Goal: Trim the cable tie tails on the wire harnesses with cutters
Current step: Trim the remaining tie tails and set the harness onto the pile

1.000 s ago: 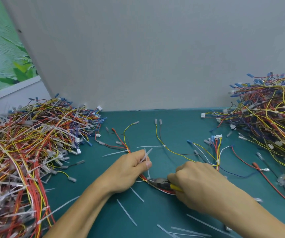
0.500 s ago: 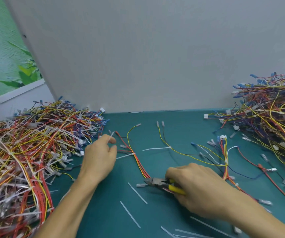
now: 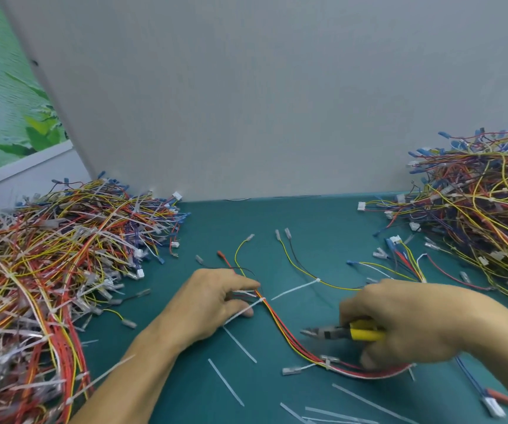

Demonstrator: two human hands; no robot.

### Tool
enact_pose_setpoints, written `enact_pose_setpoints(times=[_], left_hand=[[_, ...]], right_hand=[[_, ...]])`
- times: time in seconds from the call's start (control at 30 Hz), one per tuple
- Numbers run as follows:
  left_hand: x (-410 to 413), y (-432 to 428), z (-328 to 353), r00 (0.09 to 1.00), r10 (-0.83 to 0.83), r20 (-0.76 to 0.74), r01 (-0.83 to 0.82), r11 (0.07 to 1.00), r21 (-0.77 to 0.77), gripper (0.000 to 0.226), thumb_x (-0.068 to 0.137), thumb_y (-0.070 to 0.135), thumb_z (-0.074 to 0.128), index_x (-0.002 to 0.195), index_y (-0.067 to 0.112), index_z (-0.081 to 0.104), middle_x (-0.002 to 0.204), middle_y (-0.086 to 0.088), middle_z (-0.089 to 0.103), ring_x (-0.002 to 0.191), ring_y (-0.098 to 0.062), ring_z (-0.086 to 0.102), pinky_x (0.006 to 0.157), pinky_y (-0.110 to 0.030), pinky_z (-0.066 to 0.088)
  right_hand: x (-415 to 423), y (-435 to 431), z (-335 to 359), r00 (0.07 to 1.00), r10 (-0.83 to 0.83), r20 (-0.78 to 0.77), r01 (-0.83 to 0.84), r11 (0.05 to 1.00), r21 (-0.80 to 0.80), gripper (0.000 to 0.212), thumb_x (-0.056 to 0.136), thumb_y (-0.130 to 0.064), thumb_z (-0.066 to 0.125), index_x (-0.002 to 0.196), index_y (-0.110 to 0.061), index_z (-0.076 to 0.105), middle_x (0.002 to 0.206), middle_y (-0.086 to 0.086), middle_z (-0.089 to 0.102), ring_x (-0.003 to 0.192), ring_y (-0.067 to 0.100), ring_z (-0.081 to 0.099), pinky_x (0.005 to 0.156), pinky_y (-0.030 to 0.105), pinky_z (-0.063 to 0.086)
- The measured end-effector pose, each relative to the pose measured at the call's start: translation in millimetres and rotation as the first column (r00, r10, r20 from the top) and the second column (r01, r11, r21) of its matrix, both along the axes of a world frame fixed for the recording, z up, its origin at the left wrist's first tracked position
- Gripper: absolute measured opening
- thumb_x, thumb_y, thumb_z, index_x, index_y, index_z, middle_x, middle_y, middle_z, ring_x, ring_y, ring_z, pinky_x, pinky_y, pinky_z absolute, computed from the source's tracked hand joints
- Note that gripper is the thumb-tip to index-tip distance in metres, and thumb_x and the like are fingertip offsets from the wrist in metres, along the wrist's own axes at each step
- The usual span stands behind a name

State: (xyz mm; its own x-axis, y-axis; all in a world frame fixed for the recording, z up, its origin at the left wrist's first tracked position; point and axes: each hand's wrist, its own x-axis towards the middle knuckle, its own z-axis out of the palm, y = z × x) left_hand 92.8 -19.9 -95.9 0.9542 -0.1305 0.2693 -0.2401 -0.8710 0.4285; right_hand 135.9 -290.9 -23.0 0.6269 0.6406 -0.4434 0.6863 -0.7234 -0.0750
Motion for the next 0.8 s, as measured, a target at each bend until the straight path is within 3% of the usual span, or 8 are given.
enact_pose_setpoints(times=[0.07, 0.17, 0.27, 0.4, 0.53, 0.67, 0.8], left_hand=[[-0.5, -4.0, -1.8, 0.999, -0.045, -0.019, 0.044, 0.998, -0.047, 0.034, 0.072, 0.031, 0.077, 0.103, 0.040, 0.066, 0.079, 0.004, 0.070, 0.075, -0.007, 0.063, 0.073, -0.028, 0.049], [-0.9, -6.3, -4.9, 0.997, -0.069, 0.021, 0.071, 0.995, -0.066, 0.010, 0.079, 0.023, 0.072, 0.088, 0.025, 0.078, 0.075, -0.001, 0.069, 0.073, -0.015, 0.066, 0.070, -0.035, 0.051], [-2.1, -8.5, -1.8, 0.998, -0.066, 0.022, 0.068, 0.994, -0.090, 0.018, 0.082, 0.029, 0.061, 0.081, 0.020, 0.076, 0.075, 0.003, 0.066, 0.073, -0.011, 0.063, 0.071, -0.034, 0.050], [-3.1, -15.1, 2.2, 0.985, -0.110, -0.134, 0.091, 0.986, -0.136, 0.025, 0.086, 0.036, 0.057, 0.070, 0.019, 0.065, 0.069, 0.008, 0.060, 0.066, -0.002, 0.055, 0.069, -0.024, 0.046], [-0.7, -19.2, -1.7, 0.946, -0.084, -0.314, 0.034, 0.987, -0.160, 0.026, 0.086, 0.030, 0.068, 0.061, 0.029, 0.060, 0.061, 0.016, 0.062, 0.059, 0.002, 0.053, 0.061, -0.018, 0.043], [0.6, -19.0, 0.3, 0.933, -0.111, -0.342, 0.016, 0.963, -0.270, 0.017, 0.084, 0.021, 0.071, 0.068, 0.025, 0.066, 0.063, 0.012, 0.066, 0.060, 0.002, 0.057, 0.064, -0.013, 0.044], [-1.3, -16.5, 2.2, 0.932, -0.165, -0.323, 0.031, 0.924, -0.381, 0.014, 0.091, 0.016, 0.063, 0.077, 0.019, 0.067, 0.070, 0.008, 0.067, 0.067, -0.002, 0.060, 0.072, -0.020, 0.049]], right_hand=[[0.3, 3.4, -2.7, 0.998, -0.026, 0.050, 0.022, 0.996, 0.088, 0.024, 0.080, -0.053, 0.063, 0.087, -0.037, 0.045, 0.081, -0.009, 0.051, 0.073, 0.004, 0.046, 0.066, 0.030, 0.042], [-0.6, 10.8, -8.6, 0.994, -0.042, 0.101, 0.021, 0.980, 0.198, 0.026, 0.083, -0.050, 0.061, 0.092, -0.030, 0.047, 0.080, -0.007, 0.051, 0.080, 0.016, 0.050, 0.071, 0.034, 0.046], [-2.1, 13.4, -11.2, 0.996, -0.040, 0.079, 0.023, 0.979, 0.204, 0.023, 0.081, -0.048, 0.062, 0.090, -0.030, 0.049, 0.085, -0.006, 0.054, 0.083, 0.020, 0.054, 0.074, 0.036, 0.049], [-4.5, 13.8, -13.2, 0.994, -0.022, 0.103, 0.002, 0.983, 0.185, 0.021, 0.081, -0.047, 0.061, 0.092, -0.031, 0.053, 0.089, -0.003, 0.057, 0.088, 0.023, 0.056, 0.075, 0.036, 0.050], [-7.5, 17.5, -15.1, 0.992, -0.012, 0.128, -0.010, 0.985, 0.170, 0.017, 0.080, -0.045, 0.061, 0.087, -0.032, 0.051, 0.089, -0.002, 0.058, 0.090, 0.026, 0.057, 0.074, 0.036, 0.050], [-10.0, 23.6, -22.8, 0.987, 0.008, 0.158, -0.033, 0.987, 0.157, 0.020, 0.080, -0.042, 0.060, 0.081, -0.024, 0.051, 0.072, -0.003, 0.047, 0.080, 0.029, 0.054, 0.062, 0.033, 0.043], [-14.0, 28.7, -28.8, 0.977, -0.020, 0.214, -0.017, 0.985, 0.173, 0.016, 0.080, -0.034, 0.054, 0.076, -0.020, 0.049, 0.067, -0.002, 0.043, 0.075, 0.031, 0.050, 0.053, 0.030, 0.034]])
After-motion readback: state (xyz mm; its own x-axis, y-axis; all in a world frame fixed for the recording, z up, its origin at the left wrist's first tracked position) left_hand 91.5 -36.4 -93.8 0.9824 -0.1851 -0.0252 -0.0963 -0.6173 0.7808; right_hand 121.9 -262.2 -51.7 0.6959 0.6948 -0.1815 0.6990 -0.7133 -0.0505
